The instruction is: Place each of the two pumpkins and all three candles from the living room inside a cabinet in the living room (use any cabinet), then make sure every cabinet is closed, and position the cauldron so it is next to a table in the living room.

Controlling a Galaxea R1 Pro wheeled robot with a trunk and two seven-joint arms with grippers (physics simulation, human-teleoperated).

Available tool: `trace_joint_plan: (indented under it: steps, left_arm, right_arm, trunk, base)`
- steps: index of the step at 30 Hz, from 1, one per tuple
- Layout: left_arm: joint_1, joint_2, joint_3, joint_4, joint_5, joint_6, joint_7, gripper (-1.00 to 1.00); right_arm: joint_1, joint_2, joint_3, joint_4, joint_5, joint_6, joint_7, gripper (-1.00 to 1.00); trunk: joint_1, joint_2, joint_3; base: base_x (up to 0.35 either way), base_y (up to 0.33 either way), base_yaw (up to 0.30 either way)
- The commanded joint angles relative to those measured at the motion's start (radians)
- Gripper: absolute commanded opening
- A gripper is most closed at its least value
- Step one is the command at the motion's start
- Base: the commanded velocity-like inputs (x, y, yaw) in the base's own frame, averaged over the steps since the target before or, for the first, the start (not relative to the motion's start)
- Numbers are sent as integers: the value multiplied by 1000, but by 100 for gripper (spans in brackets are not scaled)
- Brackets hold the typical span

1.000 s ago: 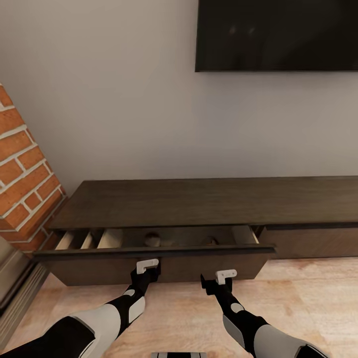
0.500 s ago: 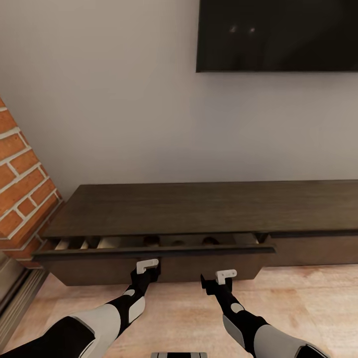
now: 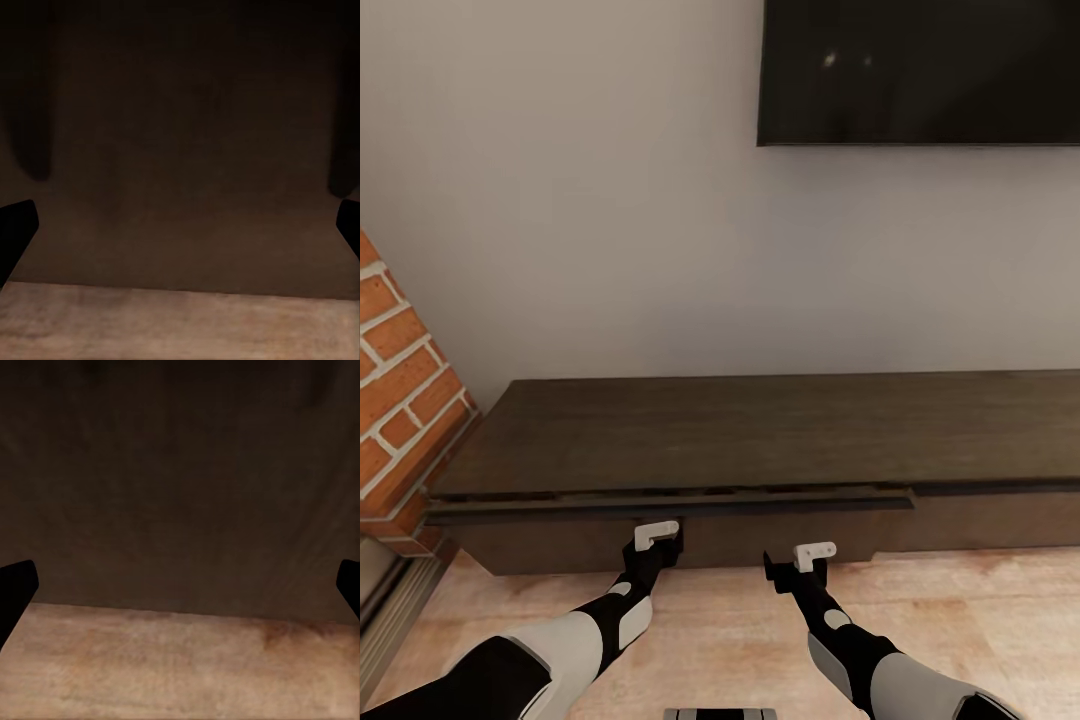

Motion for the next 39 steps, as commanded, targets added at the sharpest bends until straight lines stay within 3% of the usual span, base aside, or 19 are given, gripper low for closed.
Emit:
trace_joint_plan:
  steps: [1,31,39]
  left_arm:
    - [-2,-1,-6,4,5,-6,2,100]
    - [-2,-1,-6,4,6,-5,1,100]
    - [-2,-1,-6,4,6,-4,1,100]
  right_arm:
    - [-1,0,9,0,-3,-2,-7,100]
    - [-1,0,9,0,-3,-2,-7,100]
    - [-1,0,9,0,-3,-2,-7,100]
  trunk:
    - [0,0,-1]
    - [0,0,-1]
    - [0,0,-1]
  base:
    - [120,0,0]
    - [47,0,0]
    - [-181,-95,0]
